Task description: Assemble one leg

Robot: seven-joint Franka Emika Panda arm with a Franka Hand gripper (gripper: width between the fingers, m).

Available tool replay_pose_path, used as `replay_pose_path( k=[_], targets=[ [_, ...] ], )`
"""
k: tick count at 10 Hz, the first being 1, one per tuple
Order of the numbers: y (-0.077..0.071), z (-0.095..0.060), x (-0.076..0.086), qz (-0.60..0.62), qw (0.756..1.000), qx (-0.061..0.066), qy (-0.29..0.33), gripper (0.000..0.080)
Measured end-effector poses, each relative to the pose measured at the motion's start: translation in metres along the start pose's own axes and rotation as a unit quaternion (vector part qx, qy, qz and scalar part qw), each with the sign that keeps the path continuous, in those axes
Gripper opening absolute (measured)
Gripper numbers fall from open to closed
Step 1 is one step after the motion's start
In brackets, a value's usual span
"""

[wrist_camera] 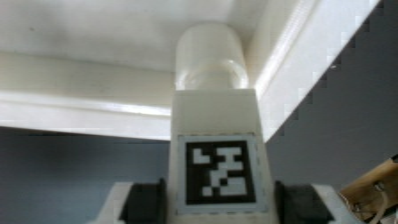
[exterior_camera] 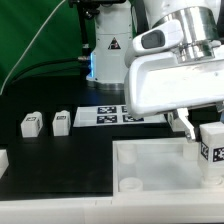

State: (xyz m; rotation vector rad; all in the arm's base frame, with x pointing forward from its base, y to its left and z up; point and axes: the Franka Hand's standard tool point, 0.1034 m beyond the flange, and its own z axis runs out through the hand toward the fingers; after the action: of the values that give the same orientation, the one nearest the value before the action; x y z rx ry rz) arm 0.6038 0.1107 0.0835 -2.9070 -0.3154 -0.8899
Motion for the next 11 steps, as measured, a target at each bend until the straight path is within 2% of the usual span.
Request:
replay_pose_path(
  k=[4, 5, 6, 7, 8, 11],
  targets=[
    [-0.0010, 0.0025, -0.0030, 0.003, 1.000, 0.000, -0.003, 0.0297],
    [-0.0011, 0.0029, -0.0039, 0.003, 1.000, 0.000, -0.004, 0.0438],
    [-0.0010, 0.0030, -0.0040, 0.003, 1.000, 0.000, -0.004, 0.0438],
    [-0.0010, 0.0030, -0.0040, 0.003, 1.000, 0.000, -0.004, 0.0574],
    [-0.0010, 0.0030, -0.0040, 0.003, 1.000, 0.000, -0.004, 0.0633],
    [-0.0010, 0.0030, -0.0040, 0.003, 1.000, 0.000, -0.004, 0.0646]
  ],
)
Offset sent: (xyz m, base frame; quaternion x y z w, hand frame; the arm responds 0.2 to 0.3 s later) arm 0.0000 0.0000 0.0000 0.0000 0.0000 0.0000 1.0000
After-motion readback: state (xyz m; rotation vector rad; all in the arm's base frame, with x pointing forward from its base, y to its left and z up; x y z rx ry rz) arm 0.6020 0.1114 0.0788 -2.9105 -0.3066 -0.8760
